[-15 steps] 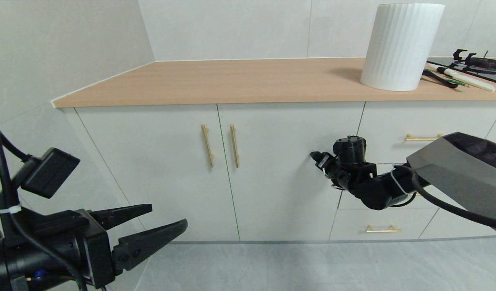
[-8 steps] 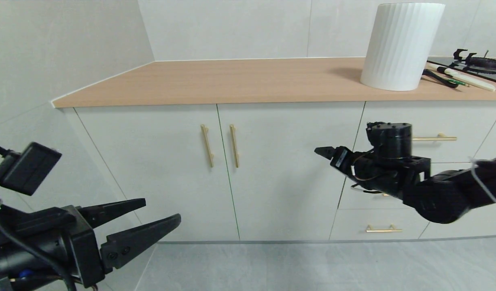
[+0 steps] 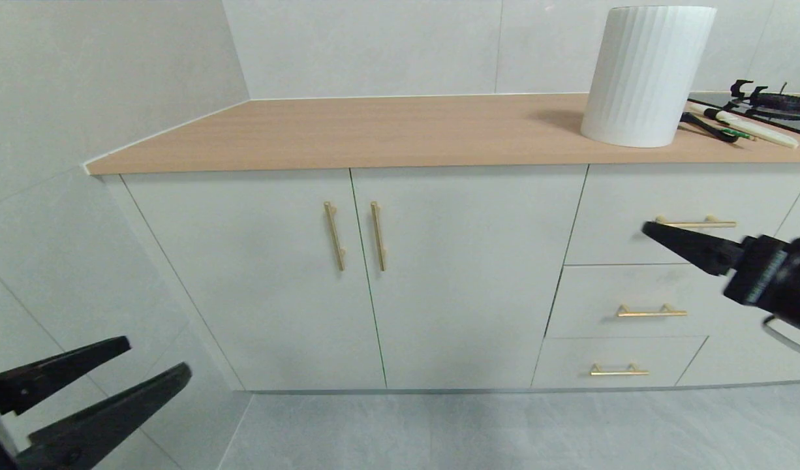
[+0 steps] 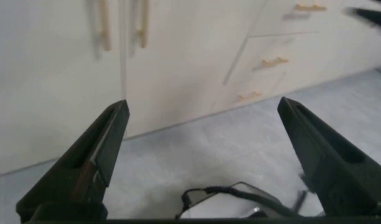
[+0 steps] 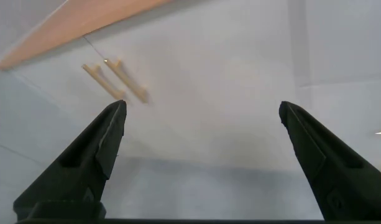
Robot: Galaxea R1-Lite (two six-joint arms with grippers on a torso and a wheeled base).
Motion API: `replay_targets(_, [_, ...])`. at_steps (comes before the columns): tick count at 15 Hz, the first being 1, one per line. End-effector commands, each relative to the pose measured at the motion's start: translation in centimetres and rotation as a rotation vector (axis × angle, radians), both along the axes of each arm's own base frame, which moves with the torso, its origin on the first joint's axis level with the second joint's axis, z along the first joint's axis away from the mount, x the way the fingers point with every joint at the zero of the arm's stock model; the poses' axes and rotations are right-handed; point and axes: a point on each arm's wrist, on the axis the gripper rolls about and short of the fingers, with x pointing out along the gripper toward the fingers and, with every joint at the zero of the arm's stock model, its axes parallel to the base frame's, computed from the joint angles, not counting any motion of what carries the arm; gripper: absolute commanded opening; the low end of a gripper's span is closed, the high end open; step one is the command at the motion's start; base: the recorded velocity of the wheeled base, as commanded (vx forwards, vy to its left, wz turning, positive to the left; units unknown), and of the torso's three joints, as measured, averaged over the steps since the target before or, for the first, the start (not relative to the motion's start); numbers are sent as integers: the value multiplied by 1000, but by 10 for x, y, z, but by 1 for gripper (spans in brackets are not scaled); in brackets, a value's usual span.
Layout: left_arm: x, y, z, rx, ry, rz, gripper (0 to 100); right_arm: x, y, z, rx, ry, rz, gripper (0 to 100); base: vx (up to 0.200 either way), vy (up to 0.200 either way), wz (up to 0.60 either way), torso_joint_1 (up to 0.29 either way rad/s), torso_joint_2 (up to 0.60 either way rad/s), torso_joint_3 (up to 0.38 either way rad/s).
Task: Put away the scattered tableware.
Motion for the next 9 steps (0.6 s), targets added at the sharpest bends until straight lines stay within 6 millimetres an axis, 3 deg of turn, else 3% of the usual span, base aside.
replay_targets(1, [-53,28,-11,-37,-84,68,100,-86,-49,-14,-83,-149,-170,100,0,0,0,0,0,0])
replay_targets(3, [-83,40,-24,-50,-124,129,100,-125,-62,-26,-97,-133,-253,100,0,0,0,0,0,0])
replay_targets(5, [-108,46,-35,-70,-185,198,100,-172,-71,-51,-183,-130,-299,100,0,0,0,0,0,0])
replay_targets(7, [-124,46,-46,-76,-229,264,100,-199,-73,-73,-245,-111,-370,100,0,0,0,0,0,0])
replay_targets(9, [-123,46,-51,-53,-227,336,100,-209,-71,-81,-294,-138,-426,100,0,0,0,0,0,0])
